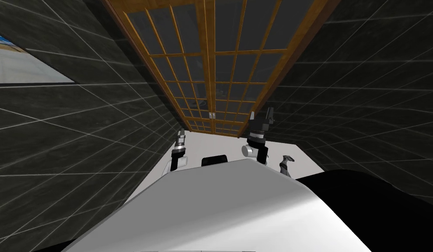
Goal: Pull the door open
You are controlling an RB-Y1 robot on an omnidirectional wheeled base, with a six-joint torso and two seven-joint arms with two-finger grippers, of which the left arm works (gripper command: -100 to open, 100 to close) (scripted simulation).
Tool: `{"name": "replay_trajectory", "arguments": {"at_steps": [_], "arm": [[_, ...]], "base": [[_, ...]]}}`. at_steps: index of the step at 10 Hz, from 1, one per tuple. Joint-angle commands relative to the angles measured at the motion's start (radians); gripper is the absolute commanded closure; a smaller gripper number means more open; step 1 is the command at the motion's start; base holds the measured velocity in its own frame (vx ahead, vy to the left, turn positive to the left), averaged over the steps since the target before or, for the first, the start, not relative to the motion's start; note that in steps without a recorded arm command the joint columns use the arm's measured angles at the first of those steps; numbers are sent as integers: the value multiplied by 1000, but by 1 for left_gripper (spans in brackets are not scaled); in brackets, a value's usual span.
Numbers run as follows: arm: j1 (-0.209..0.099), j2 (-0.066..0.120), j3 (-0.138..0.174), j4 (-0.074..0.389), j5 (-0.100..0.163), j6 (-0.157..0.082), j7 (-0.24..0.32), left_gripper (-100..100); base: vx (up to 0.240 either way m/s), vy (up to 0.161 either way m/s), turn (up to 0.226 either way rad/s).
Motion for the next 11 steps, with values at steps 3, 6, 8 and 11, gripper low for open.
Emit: {"name": "replay_trajectory", "arguments": {"at_steps": [3, 6, 8, 11], "arm": [[-18, 9, 12, 88, -13, -20, -81, -100], [-29, 13, 20, 139, -20, -32, -125, -100], [-41, 18, 27, 191, -27, -44, -169, -100], [-58, 25, 39, 269, -37, -62, -234, -100]], "base": [[108, -42, -100], [94, -28, -71], [86, -22, -77], [114, -39, -97]]}}
